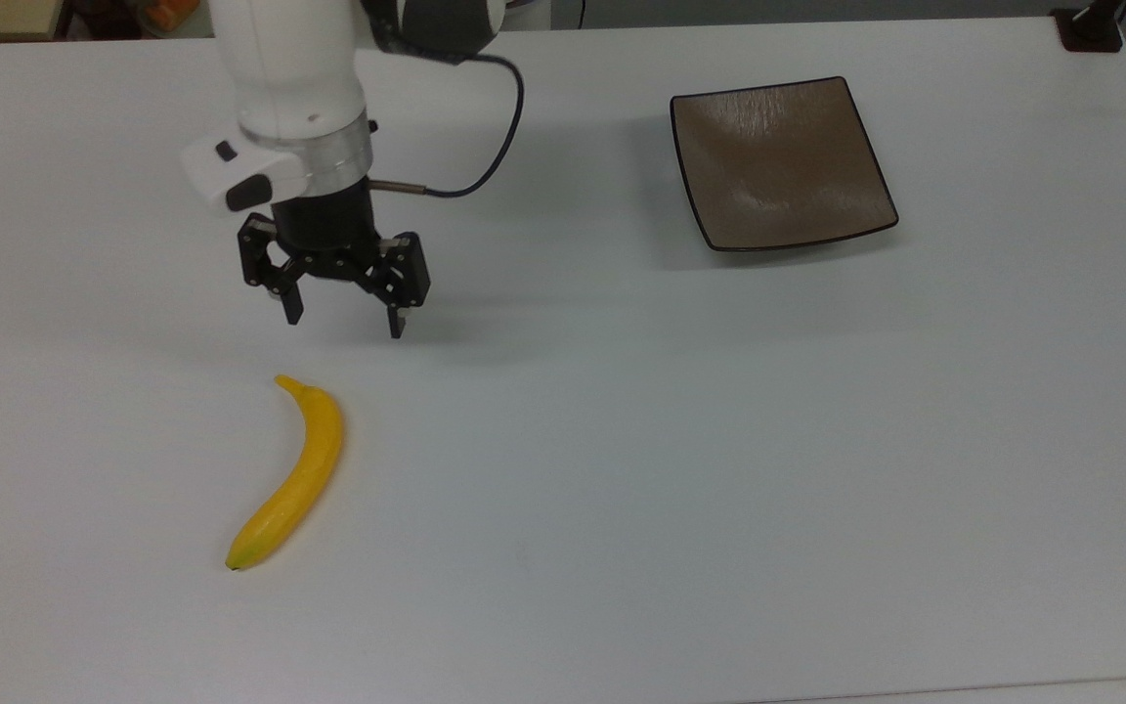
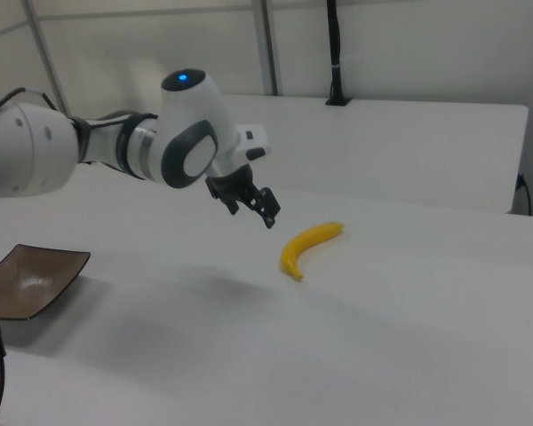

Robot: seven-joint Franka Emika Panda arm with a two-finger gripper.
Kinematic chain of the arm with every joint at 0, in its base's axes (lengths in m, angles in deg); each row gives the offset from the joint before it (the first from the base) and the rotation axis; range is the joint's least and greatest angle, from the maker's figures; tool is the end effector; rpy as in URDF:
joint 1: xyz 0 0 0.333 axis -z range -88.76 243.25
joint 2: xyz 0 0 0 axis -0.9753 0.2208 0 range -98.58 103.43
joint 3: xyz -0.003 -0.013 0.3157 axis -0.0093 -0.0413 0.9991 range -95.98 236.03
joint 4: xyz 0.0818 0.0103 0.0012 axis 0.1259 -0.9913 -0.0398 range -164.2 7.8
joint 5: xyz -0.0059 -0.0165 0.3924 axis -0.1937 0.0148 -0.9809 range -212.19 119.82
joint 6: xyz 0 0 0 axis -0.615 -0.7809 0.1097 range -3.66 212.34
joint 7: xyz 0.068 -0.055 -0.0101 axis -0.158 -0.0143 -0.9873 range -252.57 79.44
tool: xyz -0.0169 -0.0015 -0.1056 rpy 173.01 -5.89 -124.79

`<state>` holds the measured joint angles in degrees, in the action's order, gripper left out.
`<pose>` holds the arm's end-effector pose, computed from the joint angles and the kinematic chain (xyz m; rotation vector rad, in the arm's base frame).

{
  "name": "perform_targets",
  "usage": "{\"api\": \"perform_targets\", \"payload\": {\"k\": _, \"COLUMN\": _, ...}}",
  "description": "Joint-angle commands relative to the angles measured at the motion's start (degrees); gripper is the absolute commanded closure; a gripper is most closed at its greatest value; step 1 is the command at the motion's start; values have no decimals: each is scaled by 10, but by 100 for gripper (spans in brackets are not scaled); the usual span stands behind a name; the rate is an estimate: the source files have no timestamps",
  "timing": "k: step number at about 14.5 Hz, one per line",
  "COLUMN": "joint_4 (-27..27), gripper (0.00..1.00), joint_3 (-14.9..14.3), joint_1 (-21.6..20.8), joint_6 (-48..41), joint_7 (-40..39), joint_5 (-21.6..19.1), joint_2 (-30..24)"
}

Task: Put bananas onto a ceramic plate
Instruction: 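Move the open gripper over the yellow banana and lower it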

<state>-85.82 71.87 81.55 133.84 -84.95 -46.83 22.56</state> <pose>0.6815 -0.0315 0.4226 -3.0802 0.1259 -0.5095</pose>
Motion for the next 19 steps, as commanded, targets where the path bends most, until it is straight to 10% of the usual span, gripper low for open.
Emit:
{"api": "perform_targets", "payload": {"k": 1, "joint_4": 37, "gripper": 0, "joint_3": -25, "joint_1": 11, "joint_6": 24, "joint_7": -1, "joint_5": 9, "joint_2": 58}}
{"api": "perform_targets", "payload": {"k": 10, "joint_4": 109, "gripper": 0, "joint_3": -46, "joint_1": 21, "joint_6": 184, "joint_7": 18, "joint_5": -12, "joint_2": 184}}
{"api": "perform_targets", "payload": {"k": 19, "joint_4": 111, "gripper": 0, "joint_3": -33, "joint_1": 3, "joint_6": 189, "joint_7": 99, "joint_5": -30, "joint_2": 190}}
